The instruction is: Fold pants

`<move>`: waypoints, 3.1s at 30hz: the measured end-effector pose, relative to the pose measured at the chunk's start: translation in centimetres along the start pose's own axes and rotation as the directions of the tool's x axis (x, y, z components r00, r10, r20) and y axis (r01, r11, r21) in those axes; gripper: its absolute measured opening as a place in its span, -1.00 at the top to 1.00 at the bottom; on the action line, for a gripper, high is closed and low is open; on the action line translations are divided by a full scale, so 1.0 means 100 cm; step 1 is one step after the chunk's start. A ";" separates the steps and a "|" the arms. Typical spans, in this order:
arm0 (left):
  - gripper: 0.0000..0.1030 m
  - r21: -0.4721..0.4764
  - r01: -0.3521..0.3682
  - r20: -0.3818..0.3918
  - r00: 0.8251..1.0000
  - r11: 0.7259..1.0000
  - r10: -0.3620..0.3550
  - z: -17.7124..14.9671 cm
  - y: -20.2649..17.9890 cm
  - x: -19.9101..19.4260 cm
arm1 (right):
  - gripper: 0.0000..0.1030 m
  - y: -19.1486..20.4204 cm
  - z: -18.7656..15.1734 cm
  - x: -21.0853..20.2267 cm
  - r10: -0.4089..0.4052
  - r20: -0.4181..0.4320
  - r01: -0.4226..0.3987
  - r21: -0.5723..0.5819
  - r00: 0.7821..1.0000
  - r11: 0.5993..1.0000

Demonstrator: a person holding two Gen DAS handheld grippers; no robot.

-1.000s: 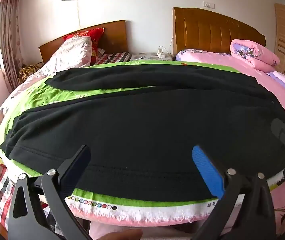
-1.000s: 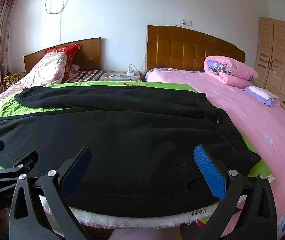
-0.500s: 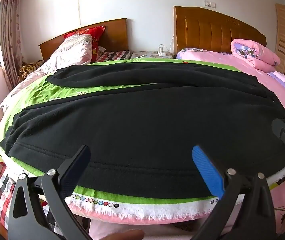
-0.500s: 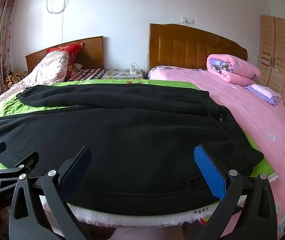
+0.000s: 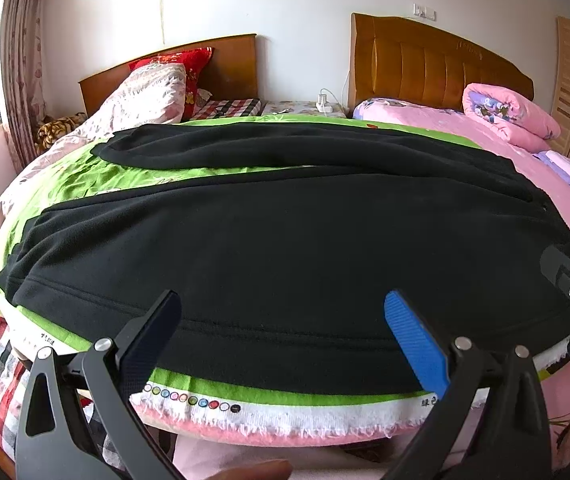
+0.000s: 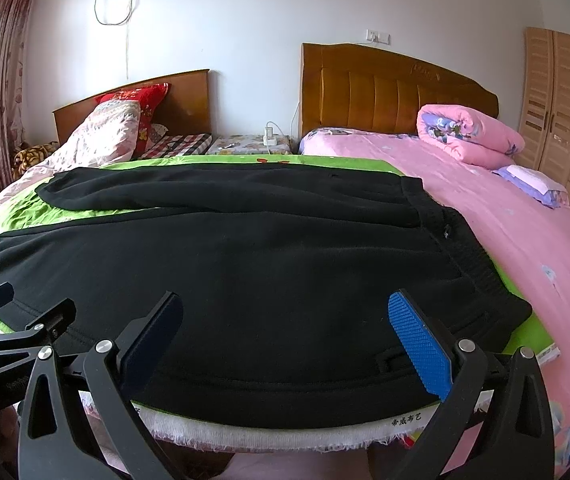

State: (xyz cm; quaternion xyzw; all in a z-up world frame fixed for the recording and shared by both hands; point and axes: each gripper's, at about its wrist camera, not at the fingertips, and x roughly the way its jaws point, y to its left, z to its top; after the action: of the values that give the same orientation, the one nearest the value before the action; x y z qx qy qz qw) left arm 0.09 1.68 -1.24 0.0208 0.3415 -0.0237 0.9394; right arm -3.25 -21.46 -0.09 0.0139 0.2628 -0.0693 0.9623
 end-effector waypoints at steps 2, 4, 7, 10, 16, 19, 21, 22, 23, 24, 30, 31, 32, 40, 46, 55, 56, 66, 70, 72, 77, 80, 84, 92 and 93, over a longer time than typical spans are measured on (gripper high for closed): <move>-0.97 -0.008 0.008 0.000 1.000 1.000 -0.008 -0.001 0.003 0.000 | -0.92 0.000 0.000 0.000 0.000 0.001 0.000 0.000 1.000 1.000; -0.97 -0.023 0.028 -0.004 1.000 0.999 -0.028 0.000 0.006 0.001 | -0.92 0.000 0.000 0.000 0.001 0.000 -0.001 0.000 1.000 1.000; -0.97 -0.047 0.060 -0.015 0.998 0.997 -0.061 -0.002 0.010 0.002 | -0.92 0.000 0.000 0.001 0.003 -0.003 -0.003 0.000 1.000 1.000; -0.97 -0.077 0.084 -0.029 0.996 0.993 -0.086 -0.003 0.015 0.004 | -0.92 0.000 -0.001 0.001 0.004 -0.003 -0.004 0.000 1.000 1.000; -0.97 -0.113 0.071 -0.070 0.994 0.991 -0.079 -0.006 0.022 0.009 | -0.92 0.000 -0.002 0.002 0.005 -0.006 -0.005 0.001 1.000 1.000; -0.97 -0.103 0.044 -0.059 0.997 0.994 -0.050 -0.007 0.022 0.007 | -0.92 0.001 -0.002 0.001 0.005 -0.006 -0.005 0.001 1.000 1.000; -0.97 -0.101 0.036 -0.062 0.997 0.994 -0.042 -0.006 0.022 0.007 | -0.92 0.001 -0.002 0.001 0.006 -0.006 -0.006 0.001 1.000 1.000; -0.97 -0.105 0.040 -0.072 0.996 0.994 -0.048 -0.007 0.023 0.009 | -0.92 0.001 -0.002 0.001 0.006 -0.007 -0.006 0.001 1.000 1.000; -0.97 -0.106 0.048 -0.084 0.995 0.993 -0.058 -0.007 0.023 0.010 | -0.92 0.001 -0.002 0.001 0.005 -0.007 -0.005 0.001 1.000 1.000; -0.97 -0.107 0.059 -0.104 0.992 0.992 -0.070 -0.008 0.023 0.013 | -0.92 0.001 -0.002 0.001 0.005 -0.007 -0.005 0.001 1.000 1.000; -0.97 -0.101 0.020 -0.107 0.994 0.995 -0.030 -0.011 0.024 0.014 | -0.92 0.001 -0.002 0.003 0.010 -0.014 -0.010 0.001 1.000 1.000; -0.97 -0.096 0.006 -0.103 0.995 0.995 -0.015 -0.011 0.023 0.013 | -0.92 0.001 -0.003 0.003 0.011 -0.016 -0.011 0.003 1.000 1.000; -0.97 -0.090 -0.013 -0.099 0.995 0.996 0.004 -0.012 0.022 0.012 | -0.92 0.001 -0.003 0.003 0.012 -0.016 -0.012 0.003 1.000 1.000; -0.97 -0.097 0.039 -0.054 0.998 0.995 -0.044 -0.011 0.022 0.006 | -0.92 0.001 -0.006 0.004 0.013 -0.020 -0.013 0.001 1.000 1.000; -0.97 -0.089 0.080 -0.012 0.997 0.993 -0.082 -0.013 0.020 -0.005 | -0.92 0.001 -0.008 0.005 0.014 -0.027 -0.014 0.003 1.000 1.000; -0.97 -0.076 0.049 0.013 0.999 0.996 -0.048 -0.015 0.021 -0.018 | -0.92 0.000 -0.008 0.005 0.014 -0.027 -0.014 0.003 1.000 1.000; -0.97 -0.061 0.028 0.014 1.000 0.998 -0.027 -0.015 0.018 -0.019 | -0.92 0.000 -0.008 0.006 0.014 -0.027 -0.014 0.003 1.000 1.000; -0.97 0.069 -0.073 0.006 0.997 0.995 0.072 0.009 0.007 -0.001 | -0.92 0.002 -0.004 0.008 0.036 -0.014 -0.036 -0.038 0.999 0.999; -0.97 0.072 -0.034 -0.022 0.999 0.997 0.036 0.053 0.010 0.020 | -0.92 0.006 0.029 0.016 0.199 0.003 -0.195 -0.168 0.980 0.966; -0.97 0.064 -0.013 -0.028 1.000 0.998 0.015 0.084 0.018 0.035 | -0.92 0.009 0.053 0.027 0.294 -0.022 -0.289 -0.258 0.956 0.922; -0.97 0.002 0.041 -0.137 0.990 0.999 -0.041 0.151 0.045 0.084 | -0.92 0.017 0.130 0.109 0.305 -0.158 -0.344 -0.443 0.939 0.828; -0.97 -0.001 0.105 -0.182 0.978 0.994 -0.104 0.186 0.048 0.119 | -0.92 0.012 0.170 0.187 0.254 -0.235 -0.337 -0.454 0.938 0.825; -0.97 -0.077 0.271 -0.249 0.927 0.960 -0.281 0.215 0.044 0.164 | -0.90 -0.004 0.205 0.294 0.287 -0.360 -0.415 -0.353 0.888 0.839; -0.90 -0.260 0.422 -0.388 0.778 0.868 -0.495 0.245 0.017 0.250 | -0.59 -0.020 0.220 0.422 0.299 -0.554 -0.504 -0.262 0.777 0.823; -0.70 -0.287 0.436 -0.403 0.753 0.853 -0.520 0.248 0.010 0.263 | -0.57 -0.021 0.219 0.429 0.336 -0.580 -0.544 -0.229 0.742 0.807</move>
State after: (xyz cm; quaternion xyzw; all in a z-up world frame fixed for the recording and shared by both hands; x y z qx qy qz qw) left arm 36.24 0.52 0.88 -0.1448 0.5515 -0.2281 0.7892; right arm 44.06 -30.37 -3.02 -0.0938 0.5062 0.2237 0.8276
